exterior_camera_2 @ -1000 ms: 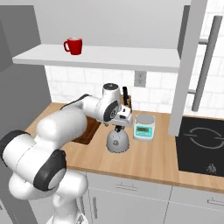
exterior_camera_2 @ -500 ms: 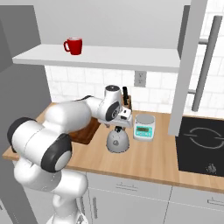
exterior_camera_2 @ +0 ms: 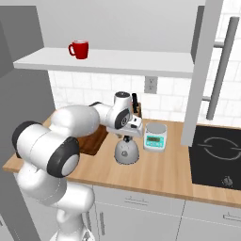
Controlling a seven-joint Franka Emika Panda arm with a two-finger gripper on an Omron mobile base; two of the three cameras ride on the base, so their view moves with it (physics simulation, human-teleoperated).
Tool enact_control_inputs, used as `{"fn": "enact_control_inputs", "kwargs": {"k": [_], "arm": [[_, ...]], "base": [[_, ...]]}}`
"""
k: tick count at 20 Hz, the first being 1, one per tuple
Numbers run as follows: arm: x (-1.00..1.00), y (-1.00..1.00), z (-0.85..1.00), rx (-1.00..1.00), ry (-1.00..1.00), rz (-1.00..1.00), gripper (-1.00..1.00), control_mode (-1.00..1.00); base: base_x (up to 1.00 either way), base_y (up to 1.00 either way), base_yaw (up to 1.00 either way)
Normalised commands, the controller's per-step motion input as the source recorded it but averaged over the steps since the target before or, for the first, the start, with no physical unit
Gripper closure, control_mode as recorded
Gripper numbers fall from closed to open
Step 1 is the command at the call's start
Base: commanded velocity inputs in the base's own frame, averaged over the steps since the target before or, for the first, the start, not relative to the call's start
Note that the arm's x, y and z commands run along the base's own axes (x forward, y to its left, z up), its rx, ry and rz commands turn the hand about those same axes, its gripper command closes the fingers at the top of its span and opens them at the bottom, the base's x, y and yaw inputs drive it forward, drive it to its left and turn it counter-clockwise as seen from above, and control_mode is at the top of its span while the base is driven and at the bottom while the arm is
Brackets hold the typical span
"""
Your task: Pick the kettle from the counter and place it on the tray. Then pick the mug from the cabinet and place it on the tray. Then close the cabinet doors.
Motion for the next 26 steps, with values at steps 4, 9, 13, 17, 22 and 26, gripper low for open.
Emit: {"fn": "enact_control_inputs", "kwargs": {"k": [4, 9, 13, 17, 22, 26], "arm": [[0.0, 0.0, 0.0, 0.0, 0.0, 0.01, 1.0, -1.0], [-0.09, 0.09, 0.13, 0.01, -0.02, 0.04, 1.0, -1.0], [-0.38, 0.15, 0.74, 0.03, -0.14, 0.01, 1.0, -1.0], [-0.44, 0.28, 0.95, 0.0, -0.13, 0.0, 1.0, -1.0], [-0.19, 0.0, 0.33, 0.0, -0.05, 0.0, 1.0, -1.0], [0.0, 0.02, 0.0, 0.0, 0.0, 0.0, 1.0, -1.0]], "base": [[0.0, 0.0, 0.0], [0.0, 0.0, 0.0], [0.0, 0.0, 0.0], [0.0, 0.0, 0.0], [0.0, 0.0, 0.0], [0.0, 0.0, 0.0]]}}
